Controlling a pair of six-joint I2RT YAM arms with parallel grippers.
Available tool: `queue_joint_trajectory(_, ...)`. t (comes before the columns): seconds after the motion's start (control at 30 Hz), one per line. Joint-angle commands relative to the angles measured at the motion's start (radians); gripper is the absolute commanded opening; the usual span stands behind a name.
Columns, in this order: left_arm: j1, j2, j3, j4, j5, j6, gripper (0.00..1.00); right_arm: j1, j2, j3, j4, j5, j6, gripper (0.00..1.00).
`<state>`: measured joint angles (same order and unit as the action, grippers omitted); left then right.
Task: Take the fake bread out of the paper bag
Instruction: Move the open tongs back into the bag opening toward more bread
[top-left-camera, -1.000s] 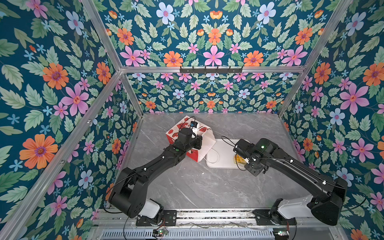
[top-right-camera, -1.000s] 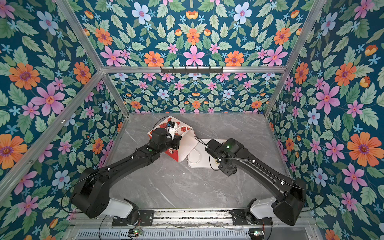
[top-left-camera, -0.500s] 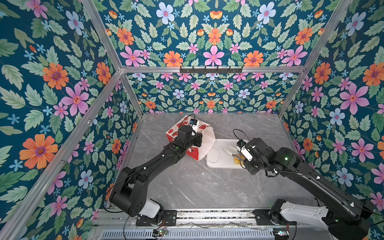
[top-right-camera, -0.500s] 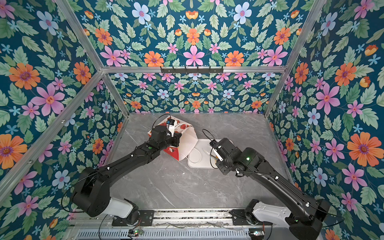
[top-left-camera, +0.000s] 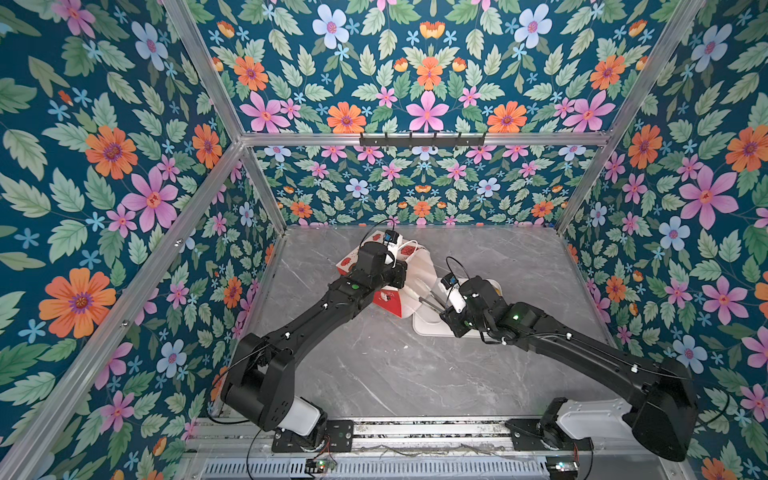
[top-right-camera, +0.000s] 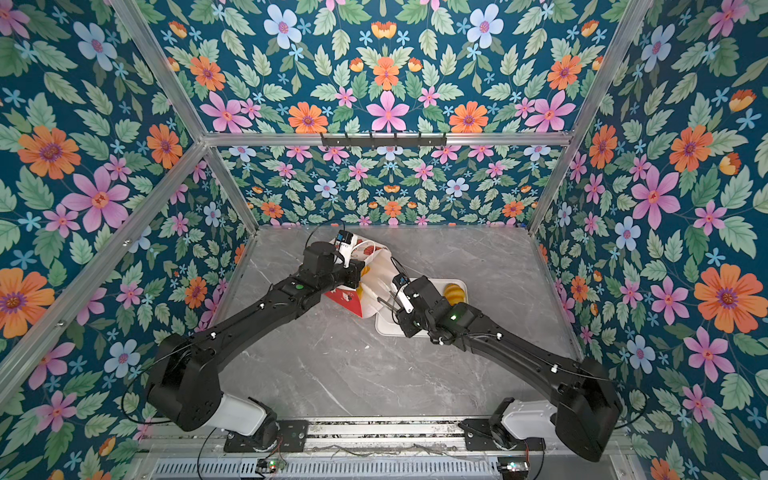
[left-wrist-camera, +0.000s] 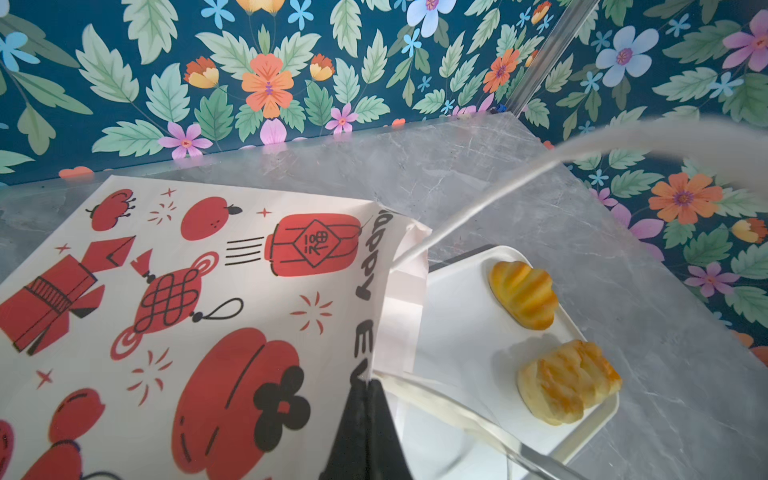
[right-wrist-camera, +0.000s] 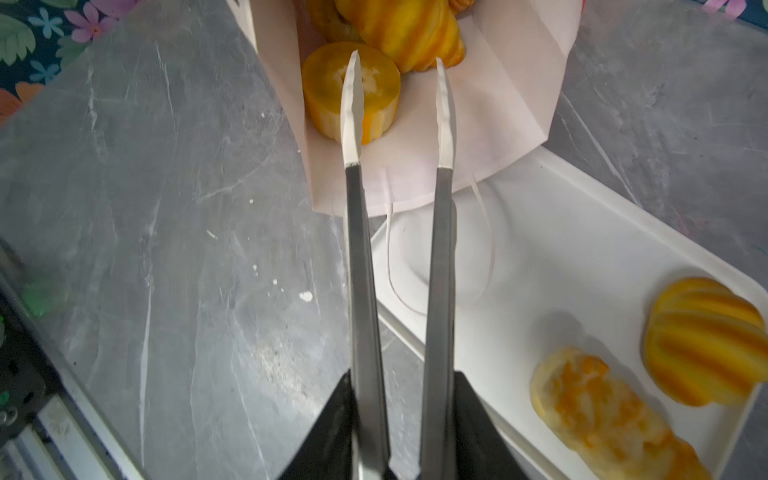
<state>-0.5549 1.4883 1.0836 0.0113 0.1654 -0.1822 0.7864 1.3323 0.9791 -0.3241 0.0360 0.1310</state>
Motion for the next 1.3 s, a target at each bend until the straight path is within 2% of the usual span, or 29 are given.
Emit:
queue_joint_trajectory(0.0,0.0,0.0,0.007,-0.026,0.022,0.026,0.0,0.001,0.061,0.009,0.196,0.014,0.032,0.37)
queue_joint_trajectory(0.2,0.0,-0.007,0.012,-0.048,0.022,0.027,0.0,0.001,0.173,0.053,0.218,0.019,-0.035,0.41)
queue_joint_trajectory(0.4,0.001,-0.014,0.011,-0.066,0.01,0.03,0.0,-0.002,0.159,0.03,0.233,0.036,-0.016,0.38)
queue_joint_trajectory(0.7,0.0,-0.022,0.006,-0.07,0.002,0.03,0.0,-0.023,0.096,-0.058,0.23,-0.17,0.122,0.37)
queue_joint_trajectory(0.83,0.0,-0.02,0.007,-0.066,0.002,0.028,0.0,-0.023,0.097,-0.08,0.248,-0.191,0.143,0.39)
queue_joint_trajectory(1.27,0.0,-0.028,0.0,-0.059,0.012,0.017,0.0,-0.024,0.229,0.016,0.187,-0.284,0.157,0.39)
